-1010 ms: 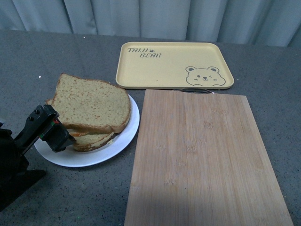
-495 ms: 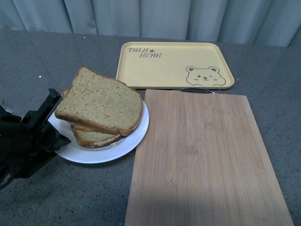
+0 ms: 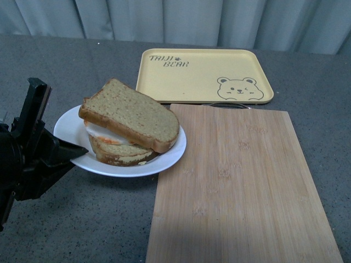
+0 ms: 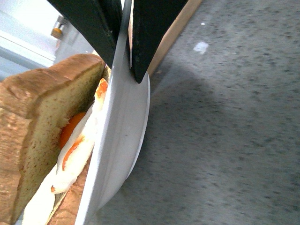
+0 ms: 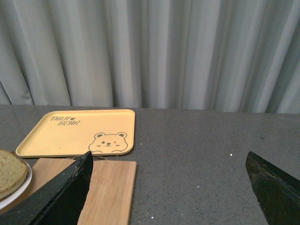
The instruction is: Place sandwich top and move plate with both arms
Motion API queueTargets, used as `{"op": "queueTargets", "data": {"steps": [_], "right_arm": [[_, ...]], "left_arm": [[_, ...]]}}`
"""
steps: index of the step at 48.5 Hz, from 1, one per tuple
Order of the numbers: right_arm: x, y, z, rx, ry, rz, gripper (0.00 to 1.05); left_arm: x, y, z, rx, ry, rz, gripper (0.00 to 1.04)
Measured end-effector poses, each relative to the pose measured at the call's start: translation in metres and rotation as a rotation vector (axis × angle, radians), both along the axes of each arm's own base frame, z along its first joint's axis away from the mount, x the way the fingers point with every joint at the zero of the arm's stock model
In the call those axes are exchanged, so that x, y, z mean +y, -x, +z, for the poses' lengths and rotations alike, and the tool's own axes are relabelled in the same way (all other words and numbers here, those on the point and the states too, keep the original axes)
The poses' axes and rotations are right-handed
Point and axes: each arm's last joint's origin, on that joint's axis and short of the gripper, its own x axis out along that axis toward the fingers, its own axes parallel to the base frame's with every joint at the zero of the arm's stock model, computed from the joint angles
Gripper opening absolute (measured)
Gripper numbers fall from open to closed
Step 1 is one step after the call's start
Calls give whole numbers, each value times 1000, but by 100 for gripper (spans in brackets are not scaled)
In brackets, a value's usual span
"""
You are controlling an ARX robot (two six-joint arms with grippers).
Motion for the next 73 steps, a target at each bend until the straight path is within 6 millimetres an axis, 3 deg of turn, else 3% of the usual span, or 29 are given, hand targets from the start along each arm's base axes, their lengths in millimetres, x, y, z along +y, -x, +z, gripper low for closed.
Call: {"op": "queueTargets", "data": {"steps": [5, 12, 23, 37, 48, 62, 63, 73], "right_arm": [[0, 0, 0, 0, 0, 0, 95], [0, 0, 0, 0, 0, 0, 95], [0, 0, 0, 0, 0, 0, 95], [0, 0, 0, 0, 0, 0, 95], [0, 0, 0, 0, 0, 0, 95], [0, 0, 0, 0, 0, 0, 95], [0, 0, 0, 0, 0, 0, 95], [0, 0, 0, 0, 0, 0, 95]], "left_arm": [[-8, -6, 13, -64, 61, 10, 4], [-25, -37, 26, -152, 108, 13, 4], [-64, -104, 12, -156, 109, 31, 4], [-117, -166, 0, -117, 100, 7, 4], [-140, -195, -16, -88, 86, -16, 4], [-146, -204, -18, -82, 80, -11, 4], [-146, -205, -17, -84, 72, -11, 14], [-142, -200, -10, -88, -28, -55, 45]]}}
